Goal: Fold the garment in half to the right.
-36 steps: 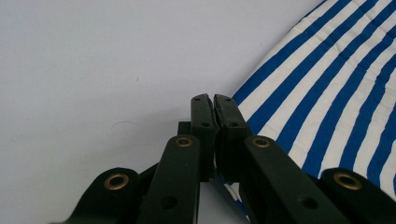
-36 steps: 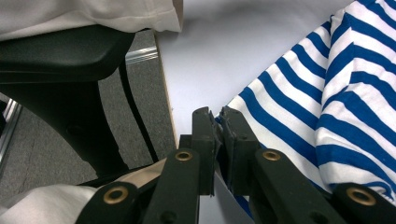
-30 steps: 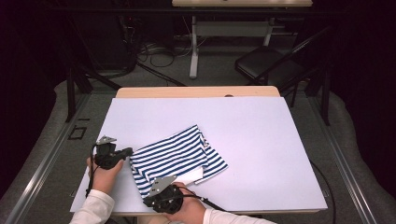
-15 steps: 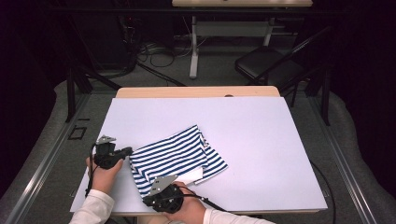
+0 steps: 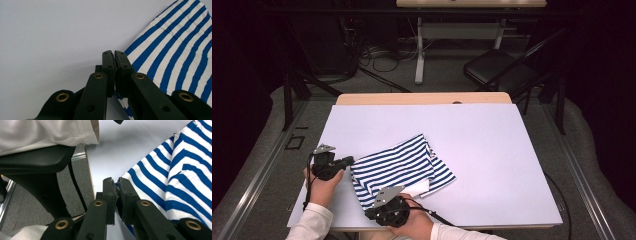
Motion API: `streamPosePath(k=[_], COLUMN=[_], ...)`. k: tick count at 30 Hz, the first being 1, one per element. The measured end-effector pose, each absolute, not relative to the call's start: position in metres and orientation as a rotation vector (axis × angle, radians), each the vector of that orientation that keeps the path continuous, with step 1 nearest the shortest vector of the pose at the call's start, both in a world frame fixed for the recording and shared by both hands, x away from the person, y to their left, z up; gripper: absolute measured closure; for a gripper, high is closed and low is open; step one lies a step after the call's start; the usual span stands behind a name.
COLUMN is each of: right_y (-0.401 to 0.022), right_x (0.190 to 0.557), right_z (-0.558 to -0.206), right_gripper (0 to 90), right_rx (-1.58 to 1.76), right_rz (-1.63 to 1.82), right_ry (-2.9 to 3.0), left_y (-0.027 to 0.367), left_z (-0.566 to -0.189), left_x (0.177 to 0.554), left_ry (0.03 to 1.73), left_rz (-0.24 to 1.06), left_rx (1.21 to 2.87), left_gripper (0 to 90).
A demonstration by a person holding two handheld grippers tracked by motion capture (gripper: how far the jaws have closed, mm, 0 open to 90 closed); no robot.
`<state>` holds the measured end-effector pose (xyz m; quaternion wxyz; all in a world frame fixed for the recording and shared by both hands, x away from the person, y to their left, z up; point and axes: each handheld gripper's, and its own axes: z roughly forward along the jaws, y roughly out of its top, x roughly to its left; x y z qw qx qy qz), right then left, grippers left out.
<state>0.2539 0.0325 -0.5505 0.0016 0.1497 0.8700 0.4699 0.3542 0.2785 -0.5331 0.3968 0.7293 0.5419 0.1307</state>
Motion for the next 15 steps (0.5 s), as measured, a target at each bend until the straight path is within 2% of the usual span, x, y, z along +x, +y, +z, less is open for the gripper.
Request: streamPosePath(k=[15], right_y=[0.022], right_x=[0.258], right_z=[-0.538], right_gripper=[84.2], right_rx=[0.498], right_rz=[1.535], right_ry=[2.678], left_y=[0.270], left_z=[-0.514], left_x=[0.361], left_ry=[1.336], left_rz=[0.350], left_rx=[1.818], left_gripper=[87.5])
